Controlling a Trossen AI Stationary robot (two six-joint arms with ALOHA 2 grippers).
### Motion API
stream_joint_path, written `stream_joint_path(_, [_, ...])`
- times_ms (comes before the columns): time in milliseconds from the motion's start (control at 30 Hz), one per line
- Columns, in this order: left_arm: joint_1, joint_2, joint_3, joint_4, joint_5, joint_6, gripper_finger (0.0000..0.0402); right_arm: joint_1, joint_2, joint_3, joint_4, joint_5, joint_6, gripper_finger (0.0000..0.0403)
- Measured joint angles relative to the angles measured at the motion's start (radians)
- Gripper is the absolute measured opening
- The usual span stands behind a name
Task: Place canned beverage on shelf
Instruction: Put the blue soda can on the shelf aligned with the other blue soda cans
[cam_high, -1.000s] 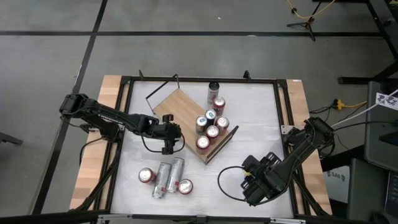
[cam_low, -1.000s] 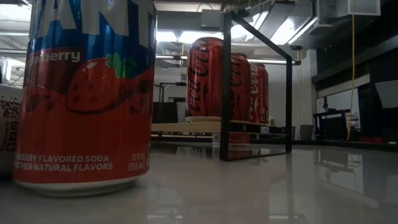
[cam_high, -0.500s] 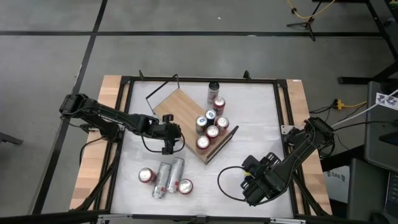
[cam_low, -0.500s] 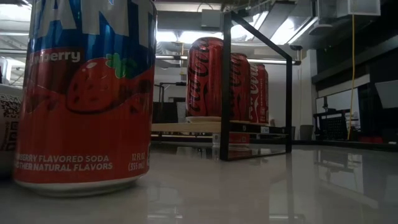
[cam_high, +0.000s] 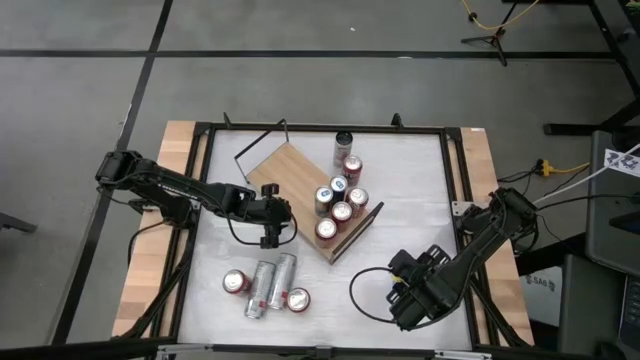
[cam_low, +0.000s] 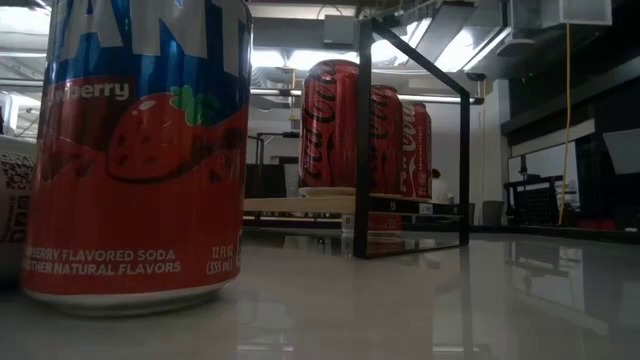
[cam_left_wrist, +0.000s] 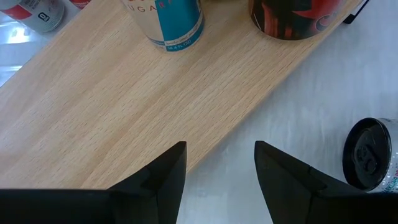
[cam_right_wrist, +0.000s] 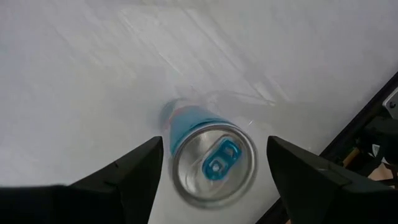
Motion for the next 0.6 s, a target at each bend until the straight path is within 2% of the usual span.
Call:
stream_joint_path(133, [0.0, 0.0, 0.0, 0.0, 0.0, 0.002, 0.0181, 0.0, -0.001, -0.076, 0.065, -0.074, -0.04, 0.0278])
stream_joint_path(600, [0.0, 0.0, 0.0, 0.0, 0.0, 0.001, 0.0181, 0.0, -0.003, -0.102, 0.102, -0.053, -0.05, 0.0278])
